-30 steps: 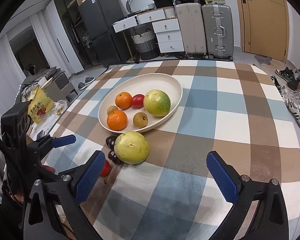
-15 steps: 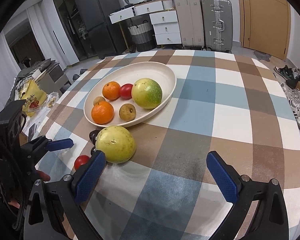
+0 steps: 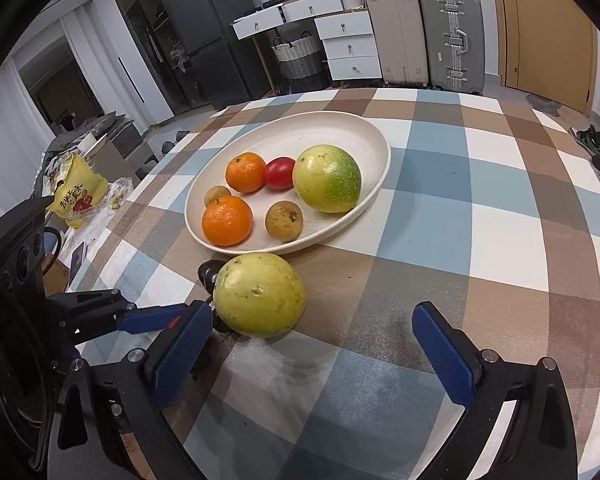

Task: Organize fruits
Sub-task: 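Grasp the red tomato with the left tool while the right tool grasps the yellow-green pomelo, then carry the tomato and pomelo onto the plate and open both tools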

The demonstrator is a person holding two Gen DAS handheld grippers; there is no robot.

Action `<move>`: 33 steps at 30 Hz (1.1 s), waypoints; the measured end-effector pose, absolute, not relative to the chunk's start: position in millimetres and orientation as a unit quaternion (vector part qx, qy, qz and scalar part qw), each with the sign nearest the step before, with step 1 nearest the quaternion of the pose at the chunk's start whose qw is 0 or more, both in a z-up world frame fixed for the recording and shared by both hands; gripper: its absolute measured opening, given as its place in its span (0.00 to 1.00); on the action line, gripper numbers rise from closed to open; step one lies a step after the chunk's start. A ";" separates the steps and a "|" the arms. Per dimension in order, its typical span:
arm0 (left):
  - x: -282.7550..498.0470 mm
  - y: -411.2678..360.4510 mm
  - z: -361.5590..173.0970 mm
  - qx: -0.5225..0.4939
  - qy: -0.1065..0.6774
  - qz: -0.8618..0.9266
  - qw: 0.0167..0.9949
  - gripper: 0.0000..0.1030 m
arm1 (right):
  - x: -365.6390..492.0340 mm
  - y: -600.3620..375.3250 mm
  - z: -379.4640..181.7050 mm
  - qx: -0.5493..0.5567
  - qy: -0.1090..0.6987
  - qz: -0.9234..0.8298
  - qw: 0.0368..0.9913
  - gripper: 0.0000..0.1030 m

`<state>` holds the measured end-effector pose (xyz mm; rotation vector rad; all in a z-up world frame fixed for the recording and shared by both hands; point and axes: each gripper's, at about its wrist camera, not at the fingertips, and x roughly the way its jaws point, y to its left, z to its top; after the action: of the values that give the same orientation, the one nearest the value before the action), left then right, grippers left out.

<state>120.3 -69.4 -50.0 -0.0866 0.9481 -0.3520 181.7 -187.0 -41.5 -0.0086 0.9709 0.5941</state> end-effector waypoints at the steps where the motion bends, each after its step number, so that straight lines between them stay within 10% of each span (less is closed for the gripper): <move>1: 119.2 -68.8 -49.6 -0.044 0.455 -0.172 0.873 0.28 | 182.1 -185.7 -41.6 -0.005 0.460 0.282 0.842 0.99; 13: 114.3 -39.0 -38.7 -0.061 0.438 -0.148 0.884 0.28 | 188.4 -169.9 -50.8 0.001 0.472 0.281 0.835 0.97; 20: 114.4 -19.4 -30.8 -0.070 0.431 -0.123 0.891 0.28 | 185.8 -163.6 -52.3 0.023 0.471 0.307 0.826 0.54; 33: 117.1 -4.8 -11.9 -0.072 0.409 -0.099 0.904 0.28 | 156.6 -172.8 -24.4 0.012 0.425 0.300 0.854 0.52</move>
<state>117.1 -4.8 -11.9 -0.1484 0.8461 -0.2051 156.6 -172.8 -24.4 0.0250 0.8949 0.6301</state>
